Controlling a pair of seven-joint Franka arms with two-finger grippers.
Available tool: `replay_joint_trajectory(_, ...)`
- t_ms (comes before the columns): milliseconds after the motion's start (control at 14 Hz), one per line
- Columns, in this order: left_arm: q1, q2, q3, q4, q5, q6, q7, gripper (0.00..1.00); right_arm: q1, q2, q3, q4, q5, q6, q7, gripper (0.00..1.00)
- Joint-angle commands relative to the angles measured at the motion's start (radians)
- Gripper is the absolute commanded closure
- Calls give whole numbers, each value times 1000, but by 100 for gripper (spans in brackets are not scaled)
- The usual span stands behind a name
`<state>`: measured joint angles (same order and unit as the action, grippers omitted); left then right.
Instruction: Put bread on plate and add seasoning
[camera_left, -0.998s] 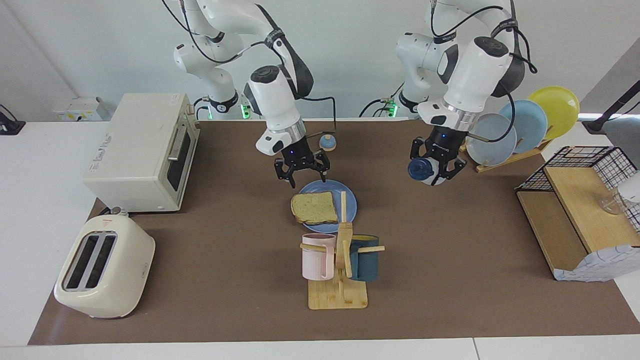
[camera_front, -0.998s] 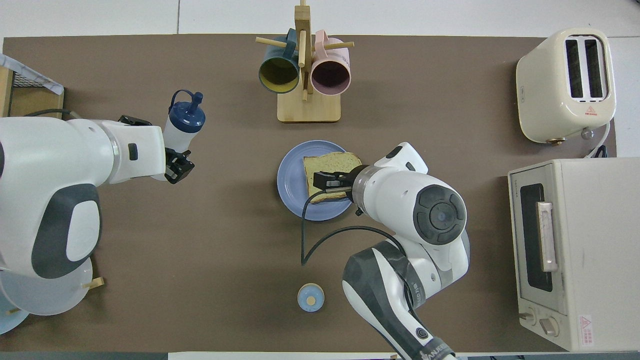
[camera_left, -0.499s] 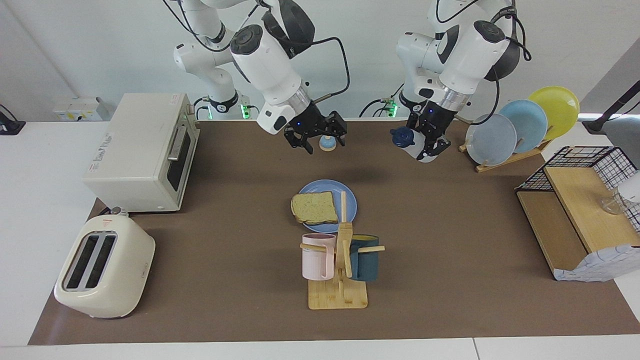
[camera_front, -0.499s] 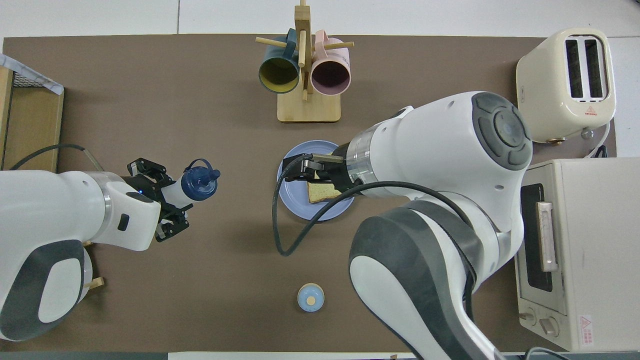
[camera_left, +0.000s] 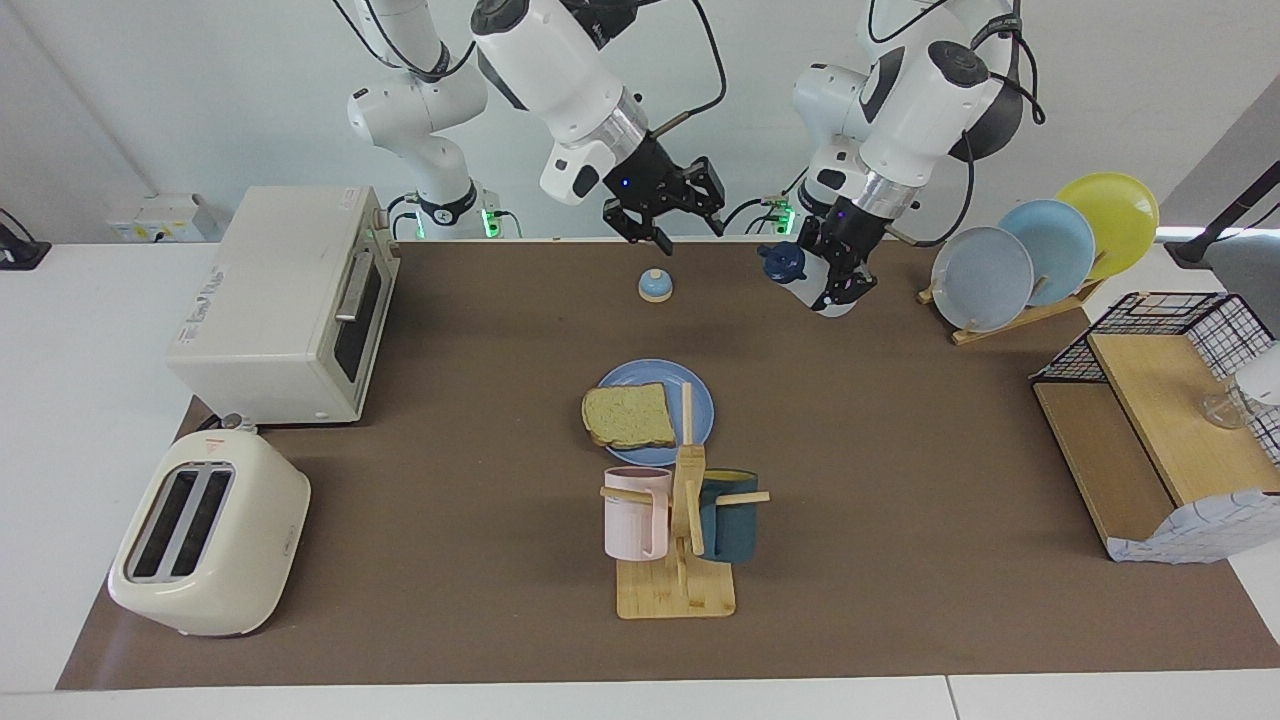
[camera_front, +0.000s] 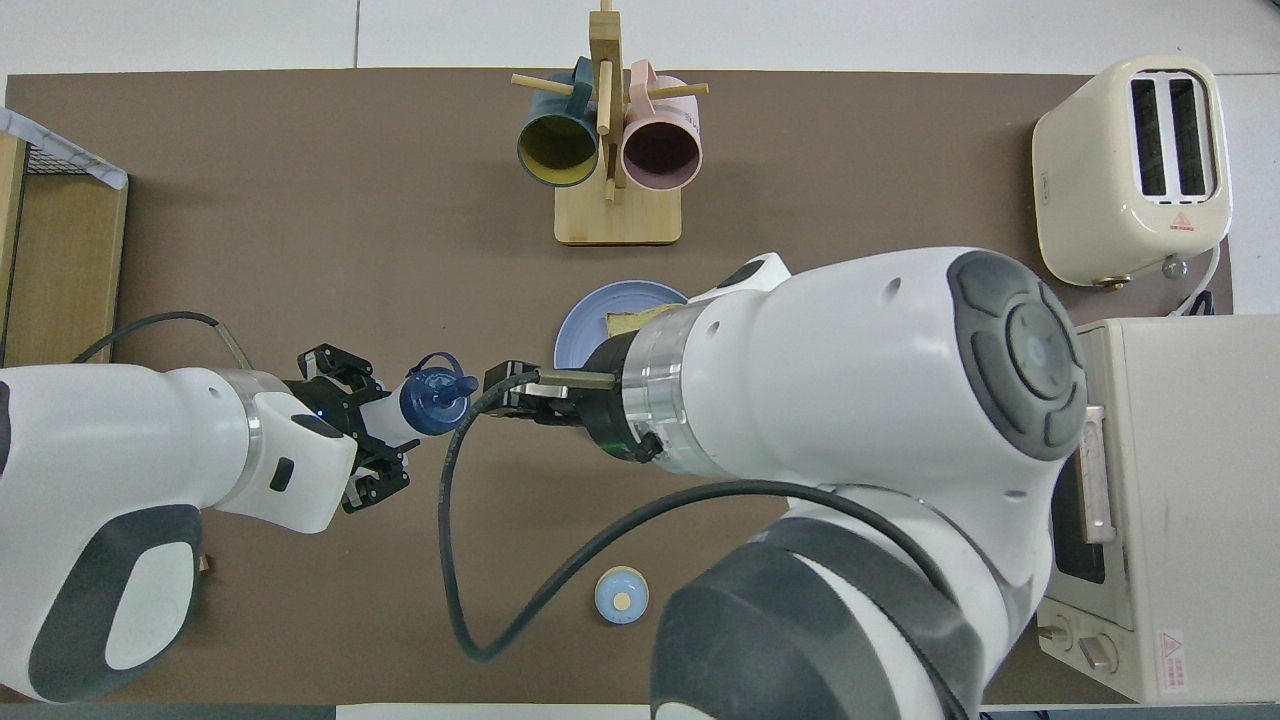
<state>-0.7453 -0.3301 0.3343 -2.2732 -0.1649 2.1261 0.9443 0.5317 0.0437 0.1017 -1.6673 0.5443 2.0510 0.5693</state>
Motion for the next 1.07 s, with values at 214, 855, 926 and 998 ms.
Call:
replay_joint_trajectory(214, -11, -38, 11, -31, -77, 5, 24, 100, 34, 11, 6, 6, 10, 55, 29, 49)
replay_joint_trajectory(855, -11, -40, 9, -37, -93, 20, 24, 100, 44, 47, 6, 17, 6, 145, 38, 61)
replay_joint_trajectory(926, -11, -40, 9, -39, -93, 20, 24, 100, 44, 50, 6, 20, 8, 150, 38, 62)
replay_joint_trajectory(998, -11, -40, 9, -39, -93, 21, 24, 100, 44, 59, 6, 30, 8, 150, 40, 63)
